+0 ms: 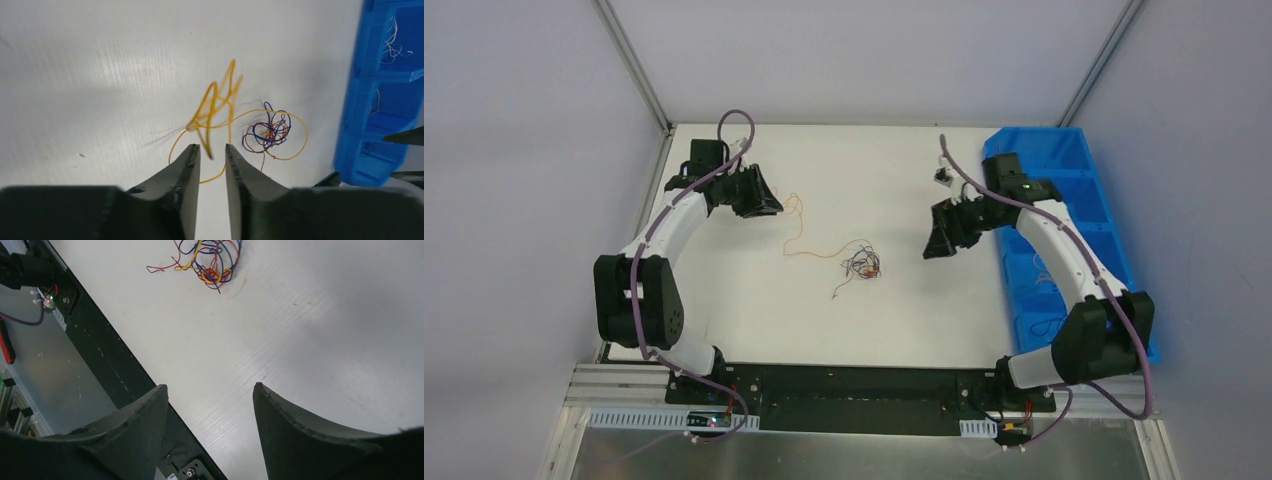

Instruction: Untangle the cables

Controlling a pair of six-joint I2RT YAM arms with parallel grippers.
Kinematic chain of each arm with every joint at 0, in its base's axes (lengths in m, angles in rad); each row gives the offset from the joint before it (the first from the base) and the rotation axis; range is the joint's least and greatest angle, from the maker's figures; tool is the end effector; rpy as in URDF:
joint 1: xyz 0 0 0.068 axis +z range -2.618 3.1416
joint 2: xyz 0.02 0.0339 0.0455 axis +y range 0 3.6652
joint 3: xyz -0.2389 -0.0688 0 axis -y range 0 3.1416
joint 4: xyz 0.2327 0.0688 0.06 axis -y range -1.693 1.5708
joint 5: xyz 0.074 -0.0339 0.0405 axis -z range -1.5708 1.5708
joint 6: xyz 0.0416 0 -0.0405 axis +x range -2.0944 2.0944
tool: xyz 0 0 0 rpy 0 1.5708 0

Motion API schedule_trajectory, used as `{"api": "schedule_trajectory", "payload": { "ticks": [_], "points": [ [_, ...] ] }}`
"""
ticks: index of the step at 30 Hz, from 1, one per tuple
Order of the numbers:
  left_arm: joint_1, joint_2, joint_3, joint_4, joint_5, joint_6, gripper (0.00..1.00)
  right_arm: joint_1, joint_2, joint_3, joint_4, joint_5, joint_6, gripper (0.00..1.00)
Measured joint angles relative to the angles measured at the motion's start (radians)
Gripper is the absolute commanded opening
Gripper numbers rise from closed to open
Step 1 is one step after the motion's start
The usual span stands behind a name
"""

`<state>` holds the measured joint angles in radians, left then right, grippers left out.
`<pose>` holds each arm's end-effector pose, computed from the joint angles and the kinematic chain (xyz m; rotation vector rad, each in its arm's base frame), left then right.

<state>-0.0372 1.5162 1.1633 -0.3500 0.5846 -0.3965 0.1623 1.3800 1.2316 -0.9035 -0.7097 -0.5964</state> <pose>0.3279 -0.0352 0.2577 -0.0939 2.2847 -0.8914 0.2582 0.0697 0.2813 -1.1067 2.1394 0.7304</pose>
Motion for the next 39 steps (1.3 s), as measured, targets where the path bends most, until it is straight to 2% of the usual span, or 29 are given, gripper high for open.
{"api": "schedule_trajectory", "payload": {
  "ticks": [1,3,6,9,12,17,22,29,31,32,33,37,38,39],
  "points": [
    [-0.001,0.018,0.0,-0.005,-0.005,0.016,0.52,0.039,0.029,-0.003,0.021,0.005,0.015,0.62],
    [-0.001,0.055,0.003,-0.024,0.01,0.037,0.6,0.104,0.089,-0.003,0.061,0.014,0.051,0.57],
    [-0.002,0.059,-0.014,-0.036,0.079,0.067,0.6,0.145,0.177,-0.002,0.103,0.014,0.117,0.5],
    [-0.025,-0.003,-0.081,-0.02,0.158,0.106,0.56,0.146,0.267,-0.002,0.143,0.016,0.188,0.49],
    [-0.116,-0.07,-0.152,-0.016,0.206,0.135,0.54,0.15,0.335,-0.002,0.201,0.019,0.258,0.49],
    [-0.319,-0.077,-0.234,0.033,0.234,0.15,0.63,0.19,0.372,-0.002,0.312,0.021,0.346,0.53],
    [-0.39,0.028,-0.248,0.075,0.245,0.147,0.67,0.252,0.424,-0.002,0.403,0.022,0.395,0.54],
    [-0.468,0.236,-0.166,0.095,0.231,0.143,0.67,0.314,0.54,0.003,0.467,0.053,0.436,0.53],
    [-0.472,0.281,-0.137,0.109,0.222,0.13,0.68,0.325,0.551,0.004,0.482,0.068,0.449,0.49],
    [-0.472,0.302,-0.122,0.116,0.219,0.121,0.67,0.331,0.555,0.005,0.491,0.075,0.455,0.42],
    [-0.472,0.321,-0.109,0.127,0.219,0.11,0.63,0.335,0.559,0.01,0.497,0.08,0.462,0.35],
    [-0.472,0.359,-0.063,0.148,0.212,0.091,0.07,0.346,0.563,0.018,0.521,0.103,0.478,0.09],
    [-0.472,0.361,-0.058,0.146,0.204,0.093,0.0,0.347,0.563,0.019,0.522,0.111,0.479,0.05],
    [-0.472,0.361,-0.057,0.141,0.194,0.101,0.0,0.347,0.563,0.02,0.521,0.121,0.476,0.01]
  ]
}}
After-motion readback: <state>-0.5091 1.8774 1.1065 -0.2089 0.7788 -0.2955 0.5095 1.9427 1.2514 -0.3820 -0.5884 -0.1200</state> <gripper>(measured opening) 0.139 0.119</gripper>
